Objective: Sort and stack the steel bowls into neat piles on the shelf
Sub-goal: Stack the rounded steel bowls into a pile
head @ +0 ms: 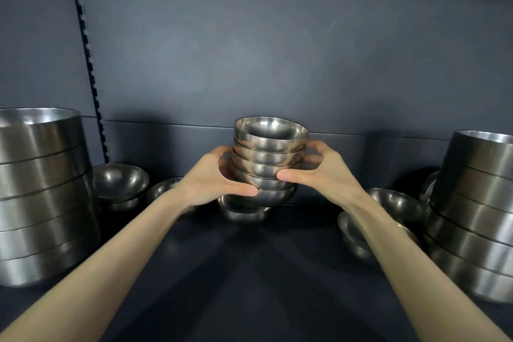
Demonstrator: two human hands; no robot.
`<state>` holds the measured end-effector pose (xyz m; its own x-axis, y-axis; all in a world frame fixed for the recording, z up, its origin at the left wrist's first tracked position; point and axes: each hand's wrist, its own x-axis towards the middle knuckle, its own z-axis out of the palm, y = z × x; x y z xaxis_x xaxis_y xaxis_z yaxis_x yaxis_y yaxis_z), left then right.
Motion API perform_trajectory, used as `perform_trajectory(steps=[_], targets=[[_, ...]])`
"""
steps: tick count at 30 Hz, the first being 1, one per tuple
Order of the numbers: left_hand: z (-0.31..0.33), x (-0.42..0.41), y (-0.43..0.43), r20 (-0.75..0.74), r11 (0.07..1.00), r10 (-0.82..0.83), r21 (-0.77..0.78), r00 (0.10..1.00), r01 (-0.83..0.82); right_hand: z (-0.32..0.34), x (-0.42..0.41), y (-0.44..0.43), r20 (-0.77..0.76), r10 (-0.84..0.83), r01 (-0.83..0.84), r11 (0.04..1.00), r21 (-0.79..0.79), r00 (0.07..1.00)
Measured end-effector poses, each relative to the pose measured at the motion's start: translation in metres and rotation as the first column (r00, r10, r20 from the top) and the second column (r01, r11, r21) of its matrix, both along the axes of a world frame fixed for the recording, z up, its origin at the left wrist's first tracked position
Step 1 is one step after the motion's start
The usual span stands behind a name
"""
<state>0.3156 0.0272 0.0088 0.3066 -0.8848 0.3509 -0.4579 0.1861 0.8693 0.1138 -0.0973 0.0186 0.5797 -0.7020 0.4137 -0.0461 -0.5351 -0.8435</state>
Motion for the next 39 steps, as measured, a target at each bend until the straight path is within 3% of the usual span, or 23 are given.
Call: perform_trajectory(steps=[17, 39], targets=[[-0.031, 0.053, -0.013, 0.059, 0.989, -0.057, 0.139, 0.997, 0.048, -0.037, 0.046, 0.000, 0.002, -0.016, 0.016, 0.994, 0.107, 1.000], [-0.042, 0.040, -0.010, 0.105, 0.993, -0.049, 0.111, 0.993, 0.037, -0.032, 0.030, 0.011, 0.025, 0.058, -0.061, 0.990, 0.125, 0.998]])
